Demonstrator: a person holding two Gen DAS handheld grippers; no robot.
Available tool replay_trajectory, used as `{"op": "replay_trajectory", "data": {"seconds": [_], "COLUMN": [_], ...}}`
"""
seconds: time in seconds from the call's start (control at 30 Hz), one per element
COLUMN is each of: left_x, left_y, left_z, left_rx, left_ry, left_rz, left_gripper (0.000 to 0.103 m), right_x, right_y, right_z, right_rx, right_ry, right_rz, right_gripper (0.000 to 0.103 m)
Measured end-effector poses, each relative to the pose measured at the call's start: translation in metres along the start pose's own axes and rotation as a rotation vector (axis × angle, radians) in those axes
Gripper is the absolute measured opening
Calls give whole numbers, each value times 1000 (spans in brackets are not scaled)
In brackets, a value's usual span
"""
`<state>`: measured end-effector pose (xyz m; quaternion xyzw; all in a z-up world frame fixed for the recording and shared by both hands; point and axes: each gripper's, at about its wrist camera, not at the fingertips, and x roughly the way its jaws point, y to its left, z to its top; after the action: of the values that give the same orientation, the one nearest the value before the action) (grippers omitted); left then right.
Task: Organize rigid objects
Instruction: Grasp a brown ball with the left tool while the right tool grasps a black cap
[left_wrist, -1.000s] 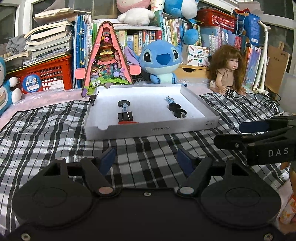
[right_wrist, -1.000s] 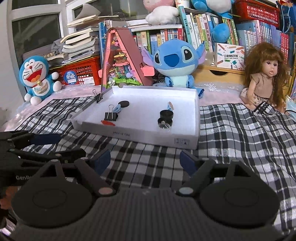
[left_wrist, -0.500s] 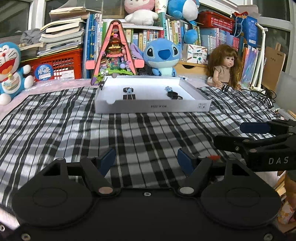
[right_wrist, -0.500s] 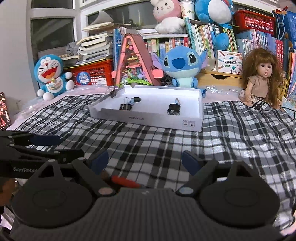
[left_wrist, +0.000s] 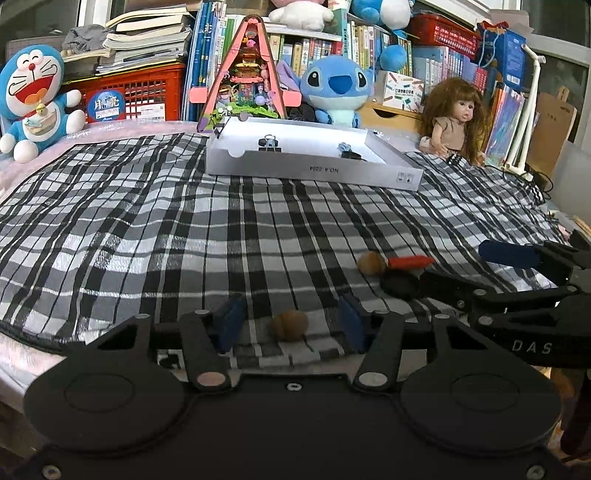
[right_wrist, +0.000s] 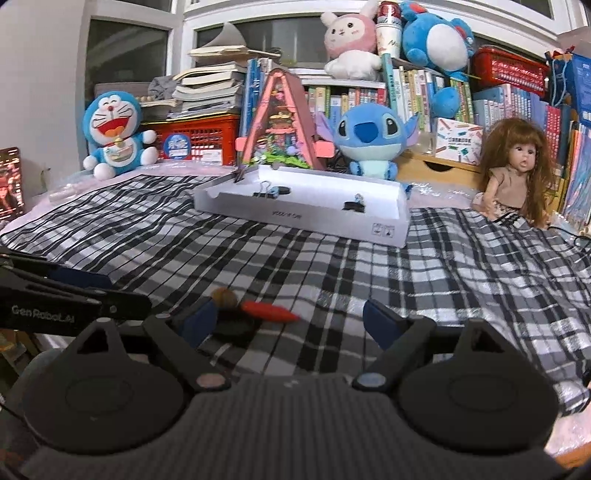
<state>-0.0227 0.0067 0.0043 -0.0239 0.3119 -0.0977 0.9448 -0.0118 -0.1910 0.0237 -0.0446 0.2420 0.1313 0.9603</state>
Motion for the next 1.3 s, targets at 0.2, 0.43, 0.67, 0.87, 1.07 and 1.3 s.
{"op": "replay_trajectory", "data": {"seconds": [0.2, 0.43, 0.67, 0.87, 1.07, 1.3], "left_x": [2, 2, 3, 3, 5, 9], "left_y": [-5, -5, -7, -7, -6, -8], "left_z": [-3, -2, 1, 5, 12, 27], "left_rx": [12, 9, 12, 13, 3, 16], "left_ry": [2, 1, 2, -5, -6, -20], "left_rz": [21, 5, -6, -5, -11, -15], "left_gripper": [25, 20, 20, 20, 20, 20], "right_x": [1, 8, 15, 17, 12, 4], "right_y": [8, 17, 27, 27, 24, 17], "right_z": [-6, -7, -5, -3, 0, 8], "right_rx": [-9, -22, -29, -13, 3, 14], "right_ry": [19, 46, 82, 97, 91, 62], "right_rz": [32, 62, 99, 104, 104, 75], "right_gripper": [85, 71, 42, 33, 33, 32]}}
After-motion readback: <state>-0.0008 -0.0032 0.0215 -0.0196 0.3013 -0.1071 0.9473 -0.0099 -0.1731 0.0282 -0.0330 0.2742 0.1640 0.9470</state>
